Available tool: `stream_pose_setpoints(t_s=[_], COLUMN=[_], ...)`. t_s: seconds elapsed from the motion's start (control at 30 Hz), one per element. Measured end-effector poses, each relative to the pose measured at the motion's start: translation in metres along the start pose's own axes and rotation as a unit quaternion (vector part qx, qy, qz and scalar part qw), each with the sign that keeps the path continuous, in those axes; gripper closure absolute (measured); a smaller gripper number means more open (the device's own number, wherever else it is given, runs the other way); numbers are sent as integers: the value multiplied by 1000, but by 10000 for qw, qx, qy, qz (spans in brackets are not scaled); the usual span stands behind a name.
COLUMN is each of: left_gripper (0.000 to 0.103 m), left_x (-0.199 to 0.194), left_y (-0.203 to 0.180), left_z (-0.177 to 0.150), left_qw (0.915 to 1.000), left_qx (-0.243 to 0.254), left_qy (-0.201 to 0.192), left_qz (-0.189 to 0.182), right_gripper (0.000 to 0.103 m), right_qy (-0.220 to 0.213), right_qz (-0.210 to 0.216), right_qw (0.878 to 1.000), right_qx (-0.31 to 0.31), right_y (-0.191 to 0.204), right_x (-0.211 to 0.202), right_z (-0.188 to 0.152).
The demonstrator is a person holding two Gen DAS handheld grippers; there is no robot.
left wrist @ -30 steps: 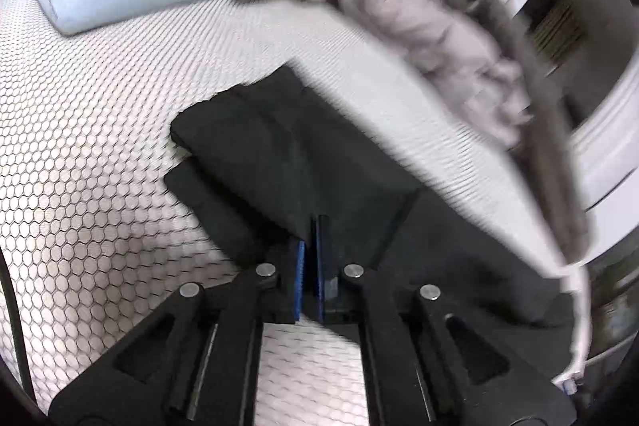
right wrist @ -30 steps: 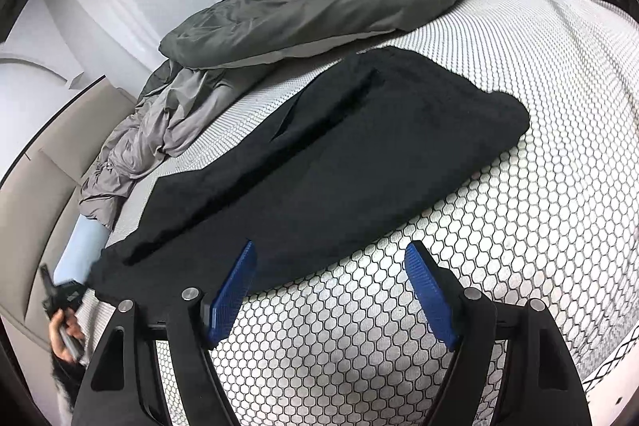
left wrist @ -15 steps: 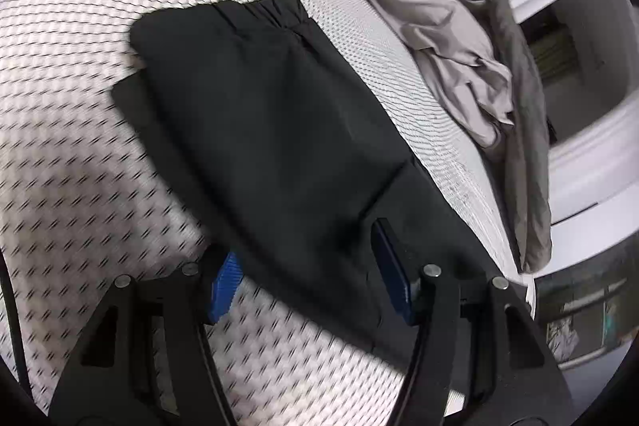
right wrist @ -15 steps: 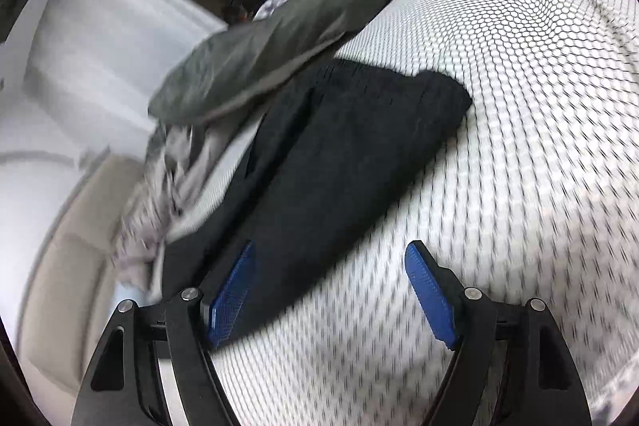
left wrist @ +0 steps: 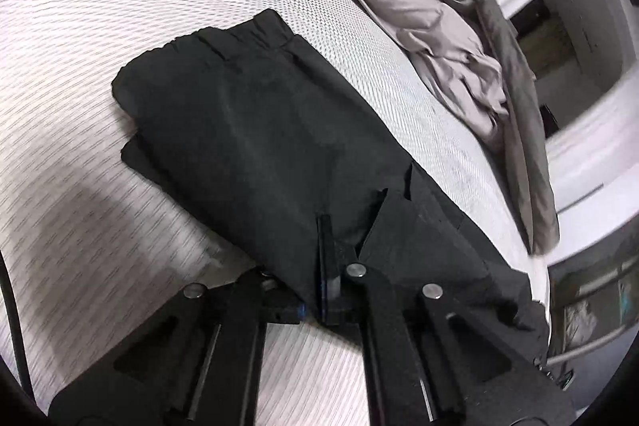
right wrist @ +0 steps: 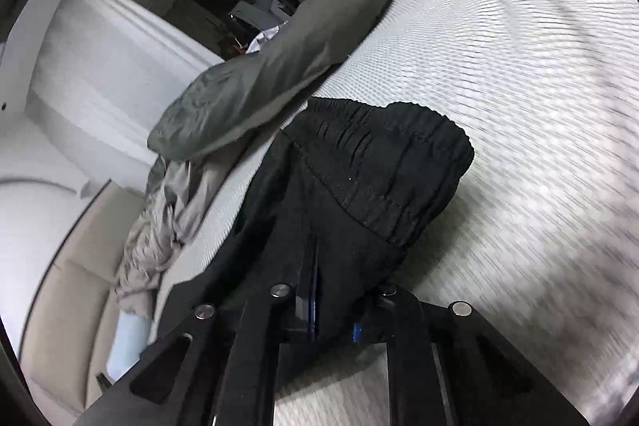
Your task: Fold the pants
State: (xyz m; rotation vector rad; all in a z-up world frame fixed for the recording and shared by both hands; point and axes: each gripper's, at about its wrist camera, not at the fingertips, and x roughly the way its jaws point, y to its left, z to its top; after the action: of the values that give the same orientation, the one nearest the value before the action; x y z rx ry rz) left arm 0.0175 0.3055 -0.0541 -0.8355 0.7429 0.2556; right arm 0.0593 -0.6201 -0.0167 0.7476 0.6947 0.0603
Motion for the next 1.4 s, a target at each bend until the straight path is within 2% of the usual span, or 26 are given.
stream_pose_setpoints(t_s=[0.1,0.17,0.2,0.23,0.27,0.3,0.37,0.4,0.47,0.5,0.53,0.6,0.67,0.73,0.83,0.93,1.07,1.1,1.17,1.2,1.23,1.27,1.3,1.33,1.4], left_gripper=[97,92,89,83,77,74,68,64,36,31,21,13,2,1,1,1,1,1,1,1,1,1,1,1,1], left_x=[-30,-38,-45,-51,-60,-68,-86,-92,-102,-104,-106,-104,-99,-90,-65,-23,25,31,42,45,50,51,53,54,56], left_y=[12,13,12,11,10,10,7,3,-8,-14,-24,-44,-65,-88,-126,-171,-208,-211,-213,-214,-213,-211,-212,-214,-215], left_z=[-27,-36,-36,-36,-35,-35,-33,-32,-29,-26,-25,-23,-20,-17,-12,-13,-32,-39,-51,-55,-59,-62,-65,-67,-65], left_qw=[9995,9982,9975,9968,9958,9950,9933,9928,9916,9913,9905,9881,9863,9846,9804,9716,9581,9556,9525,9508,9493,9483,9470,9463,9465], left_qx=[300,539,628,664,685,703,774,831,933,992,1099,1349,1509,1680,1959,2354,2756,2813,2885,2929,2967,2992,3024,3043,3036], left_qy=[48,80,16,-44,-149,-252,-446,-483,-583,-624,-658,-551,-527,-463,-233,229,780,875,970,1002,1030,1048,1066,1068,1059], left_qz=[101,260,335,439,583,668,732,722,685,605,493,493,397,145,3,-47,86,62,56,77,114,159,211,246,254], right_gripper=[91,82,73,61,55,50,49,48,39,31,25,18,17,16,16,16,16,16,20,35,61,79,91,98,100], right_qy=[161,402,424,367,117,-173,-566,-632,-544,-442,-353,15,416,731,1340,1885,2622,2852,3115,3185,3200,3240,3257,3212,2862], right_qz=[-155,-496,-598,-676,-954,-1160,-1232,-1225,-1134,-986,-861,-519,-289,-80,146,384,431,441,271,89,-49,-103,-98,-107,-111], right_qw=[9996,9974,9968,9966,9948,9923,9890,9871,9851,9842,9833,9784,9688,9596,9431,9258,8926,8806,8627,8556,8537,8521,8517,8520,8611], right_qx=[-177,-327,-319,-302,-329,-407,-587,-809,-1170,-1402,-1563,-2002,-2427,-2715,-3040,-3255,-3643,-3758,-3975,-4079,-4107,-4110,-4105,-4134,-4200], right_y=[-6,-8,-9,-8,-4,0,11,24,46,64,76,115,154,184,221,251,264,266,267,266,266,267,268,271,280], right_x=[-28,-29,-32,-36,-48,-59,-76,-82,-82,-78,-74,-51,-20,7,56,105,148,160,184,193,199,203,206,209,203], right_z=[-15,-16,-17,-16,-13,-12,-11,-9,-6,-6,-7,-9,-16,-24,-40,-58,-99,-111,-125,-130,-131,-131,-128,-126,-115])
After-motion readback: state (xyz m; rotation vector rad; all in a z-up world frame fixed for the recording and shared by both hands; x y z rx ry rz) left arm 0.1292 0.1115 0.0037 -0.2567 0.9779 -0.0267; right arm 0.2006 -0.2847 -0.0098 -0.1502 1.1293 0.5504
